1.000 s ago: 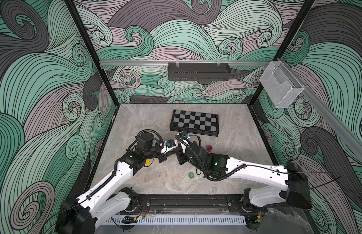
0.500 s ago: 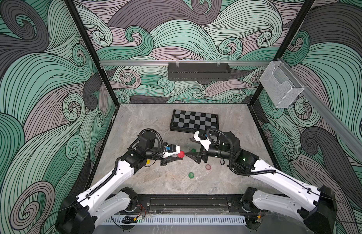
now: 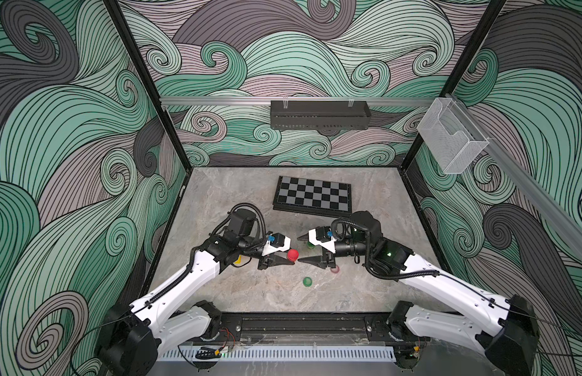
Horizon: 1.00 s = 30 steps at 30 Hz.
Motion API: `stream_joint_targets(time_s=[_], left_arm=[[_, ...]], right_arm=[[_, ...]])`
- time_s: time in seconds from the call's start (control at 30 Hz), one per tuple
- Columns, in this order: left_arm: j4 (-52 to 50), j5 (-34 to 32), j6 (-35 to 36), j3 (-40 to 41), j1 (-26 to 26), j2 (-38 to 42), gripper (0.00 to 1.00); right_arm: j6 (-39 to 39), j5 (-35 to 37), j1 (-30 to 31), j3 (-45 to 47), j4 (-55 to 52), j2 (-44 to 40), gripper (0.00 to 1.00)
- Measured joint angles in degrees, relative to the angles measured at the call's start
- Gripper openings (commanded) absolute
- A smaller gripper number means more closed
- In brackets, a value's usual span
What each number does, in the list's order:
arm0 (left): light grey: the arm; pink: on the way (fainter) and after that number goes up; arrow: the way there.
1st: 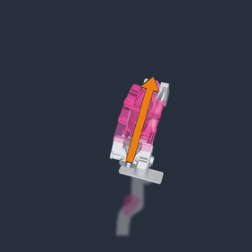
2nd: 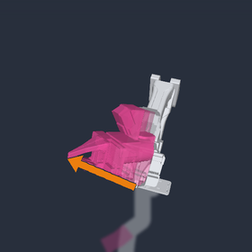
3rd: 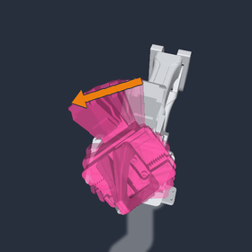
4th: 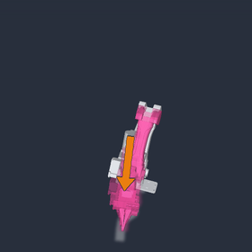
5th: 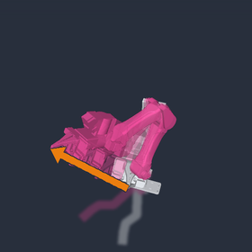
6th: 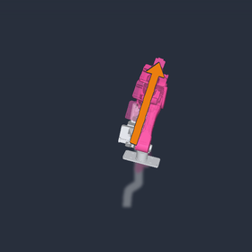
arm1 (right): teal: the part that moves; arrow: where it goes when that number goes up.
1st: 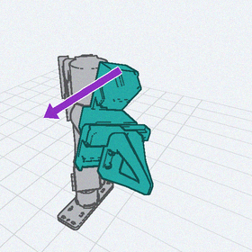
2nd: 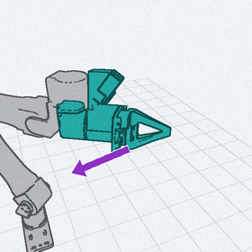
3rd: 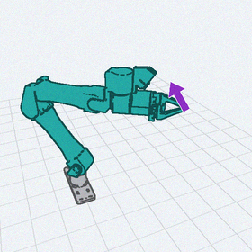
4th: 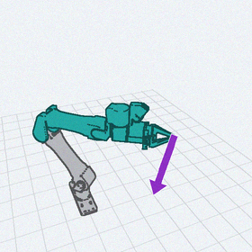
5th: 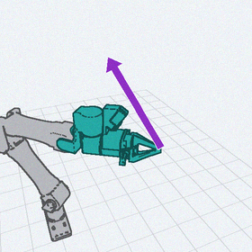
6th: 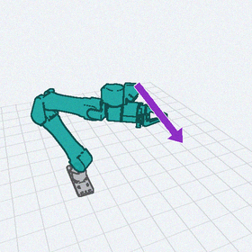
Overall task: Close the paint jar lid
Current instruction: Screw the lid onto the paint jar, then place the paint jar at the center of the board.
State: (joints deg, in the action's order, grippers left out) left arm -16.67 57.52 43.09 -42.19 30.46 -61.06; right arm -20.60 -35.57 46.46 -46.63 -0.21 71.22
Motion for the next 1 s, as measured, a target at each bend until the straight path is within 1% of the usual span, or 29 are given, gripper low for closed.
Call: stream_joint_targets(time_s=[0.17,0.3,0.5,0.67,0.77,0.83,1.0], left_arm=[[-0.2,0.1,0.2,0.0,0.0,0.0,0.25],[-0.2,0.1,0.3,0.0,0.0,0.0,0.25],[-0.3,0.0,0.3,0.0,0.0,0.0,0.25],[-0.3,0.0,0.4,0.0,0.0,0.0,0.25],[-0.3,0.0,0.4,0.0,0.0,0.0,0.25],[-0.3,0.0,0.4,0.0,0.0,0.0,0.25],[-0.3,0.0,0.4,0.0,0.0,0.0,0.25]], right_arm=[[-1.6,0.2,1.6,-0.6,-1.0,1.8,0.54],[-2.5,0.6,2.2,-1.0,-2.4,3.0,0.47],[-2.8,1.1,2.5,-2.2,-3.0,4.2,0.39],[-2.8,1.3,2.8,-3.2,-3.3,5.0,0.40],[-2.8,1.6,2.8,-3.3,-3.6,5.3,0.47],[-2.8,1.9,2.8,-3.3,-4.0,5.3,0.48],[-2.9,2.4,2.8,-3.3,-4.9,5.4,0.39]])
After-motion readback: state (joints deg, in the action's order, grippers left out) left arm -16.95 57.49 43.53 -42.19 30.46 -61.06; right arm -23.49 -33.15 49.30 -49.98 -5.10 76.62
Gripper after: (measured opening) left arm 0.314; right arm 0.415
